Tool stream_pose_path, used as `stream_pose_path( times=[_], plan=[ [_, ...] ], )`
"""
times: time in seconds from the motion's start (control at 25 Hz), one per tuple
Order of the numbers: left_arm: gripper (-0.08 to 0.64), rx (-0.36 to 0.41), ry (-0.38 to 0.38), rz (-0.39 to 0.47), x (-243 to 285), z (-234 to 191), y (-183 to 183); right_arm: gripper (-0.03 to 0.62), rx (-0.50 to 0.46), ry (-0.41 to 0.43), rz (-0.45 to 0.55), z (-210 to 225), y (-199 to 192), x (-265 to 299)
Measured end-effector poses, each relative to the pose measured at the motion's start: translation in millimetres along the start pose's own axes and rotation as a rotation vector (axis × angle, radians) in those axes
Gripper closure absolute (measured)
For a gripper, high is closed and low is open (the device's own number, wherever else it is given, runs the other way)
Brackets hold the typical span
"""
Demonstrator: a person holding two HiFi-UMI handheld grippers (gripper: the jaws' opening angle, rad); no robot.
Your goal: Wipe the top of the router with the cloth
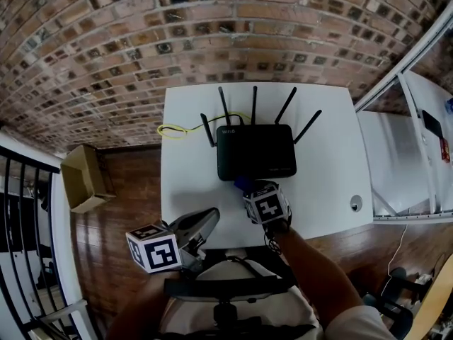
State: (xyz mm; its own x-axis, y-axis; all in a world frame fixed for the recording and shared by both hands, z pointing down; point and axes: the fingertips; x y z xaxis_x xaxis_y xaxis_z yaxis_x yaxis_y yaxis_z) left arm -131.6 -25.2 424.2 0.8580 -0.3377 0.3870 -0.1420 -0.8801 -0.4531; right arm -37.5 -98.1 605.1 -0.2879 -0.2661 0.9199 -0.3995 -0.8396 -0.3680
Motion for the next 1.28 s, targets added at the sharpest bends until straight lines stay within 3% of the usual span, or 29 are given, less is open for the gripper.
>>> stream_pose_path(
  times=[0.24, 0.52, 1.28],
  plan=[
    [0.549, 0.009, -0.023, -0.027, 15.9, 9.1, -4.9, 0.485, 0.117, -0.034, -0.012, 47.1, -22.8, -11.9],
    [0.549, 0.009, -0.019, -0.034, 25.1, 13.6, -5.7, 0.483, 0.174, -0.056, -0.016, 80.5, -36.8, -20.3],
    [0.549, 0.006, 0.003, -0.026, 49.4, 25.0, -8.0, 0.483, 0.211, -0.036, -0.001, 117.9, -53.0, -30.5]
  ],
)
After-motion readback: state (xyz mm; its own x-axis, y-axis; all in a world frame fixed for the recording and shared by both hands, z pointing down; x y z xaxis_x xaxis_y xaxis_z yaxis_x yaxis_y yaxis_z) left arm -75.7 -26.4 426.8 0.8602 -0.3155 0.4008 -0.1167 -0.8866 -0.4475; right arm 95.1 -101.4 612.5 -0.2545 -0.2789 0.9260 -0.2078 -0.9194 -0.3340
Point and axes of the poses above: the fingertips, and each gripper's own axes: x forward along the fingers, z to its right, y out of its top, and after that the axes turned 10 degrees about -z, right-handed
